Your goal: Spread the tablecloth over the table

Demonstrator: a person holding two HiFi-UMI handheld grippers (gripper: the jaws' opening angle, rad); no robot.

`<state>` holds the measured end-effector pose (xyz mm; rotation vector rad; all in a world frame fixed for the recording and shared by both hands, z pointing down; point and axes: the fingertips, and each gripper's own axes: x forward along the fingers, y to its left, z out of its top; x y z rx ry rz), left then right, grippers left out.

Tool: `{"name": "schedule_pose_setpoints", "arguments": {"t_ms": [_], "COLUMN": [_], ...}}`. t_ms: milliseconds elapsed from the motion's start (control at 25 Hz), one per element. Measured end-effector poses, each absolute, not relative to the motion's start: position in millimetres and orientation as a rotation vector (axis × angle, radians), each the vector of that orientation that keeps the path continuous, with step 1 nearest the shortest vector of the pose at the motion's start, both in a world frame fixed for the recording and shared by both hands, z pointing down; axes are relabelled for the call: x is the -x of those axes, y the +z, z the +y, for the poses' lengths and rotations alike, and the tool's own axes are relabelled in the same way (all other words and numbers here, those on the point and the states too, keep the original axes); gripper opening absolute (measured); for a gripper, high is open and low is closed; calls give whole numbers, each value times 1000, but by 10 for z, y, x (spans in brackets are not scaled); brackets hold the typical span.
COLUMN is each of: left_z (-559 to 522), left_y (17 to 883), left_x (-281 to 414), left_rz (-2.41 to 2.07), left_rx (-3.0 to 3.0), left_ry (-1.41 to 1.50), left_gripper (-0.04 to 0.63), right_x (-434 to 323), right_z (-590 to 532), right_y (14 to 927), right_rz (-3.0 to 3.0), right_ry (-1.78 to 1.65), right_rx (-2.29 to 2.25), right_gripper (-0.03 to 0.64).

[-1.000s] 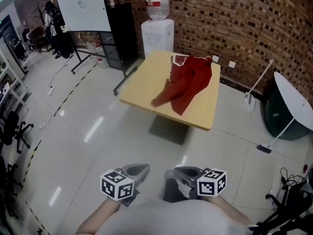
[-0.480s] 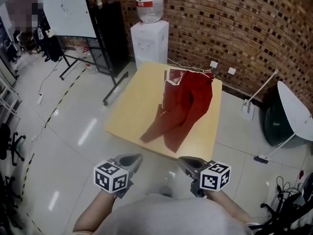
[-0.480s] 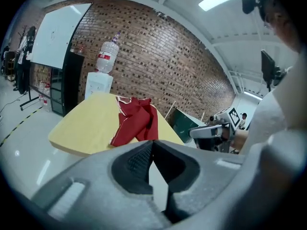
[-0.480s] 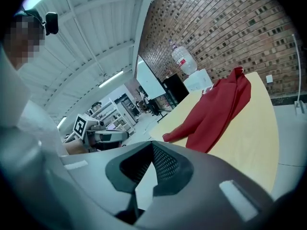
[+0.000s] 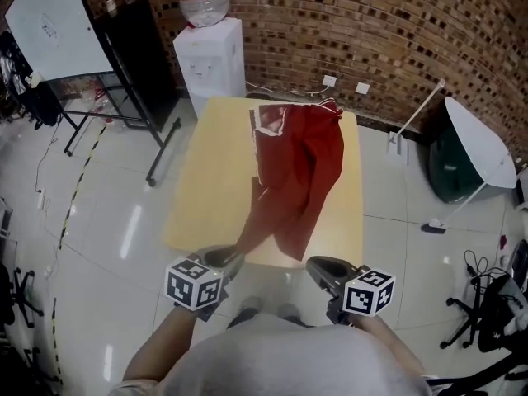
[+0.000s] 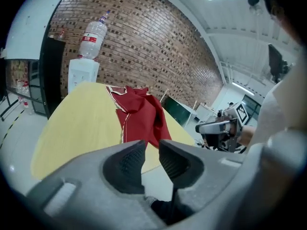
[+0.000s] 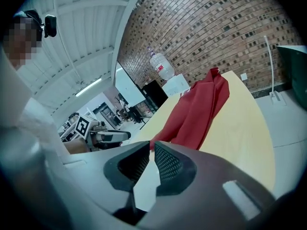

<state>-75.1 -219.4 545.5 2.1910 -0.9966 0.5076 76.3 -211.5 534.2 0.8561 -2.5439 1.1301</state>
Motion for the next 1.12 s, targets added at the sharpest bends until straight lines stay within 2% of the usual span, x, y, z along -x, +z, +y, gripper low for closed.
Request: {"name": "schedule_pose_setpoints", "arguments": {"t_ms": [120,280,440,720,1120], "left_z": [-2340,-2452,-2482,-2483,-2483], "left_y": [5653,5954,6152,6337,6447], "left_x": [805,831,701,633,660], "left_rz": [-920,-842,-723,-653,-652], "left_rx": [-2202,-2206,-2215,-2215,-2193], "left_ry": [575,667,732,832,854], "left_gripper": [105,209,229,233,250], "right_x": [-705,-740,-788,-743,-577], "right_z": [-2147,-2221,-2306,-2410,-2429], "right_y": [5475,5742,6046,6364,6511], "right_rz": [-2506,-2407,-2280,-2109,-2039], "right_ry": [1135,1117,1118,940,782], "right_rx": [-924,-1065,-1152,-1193,-1169], "right_gripper": [84,174,260,296,307]}}
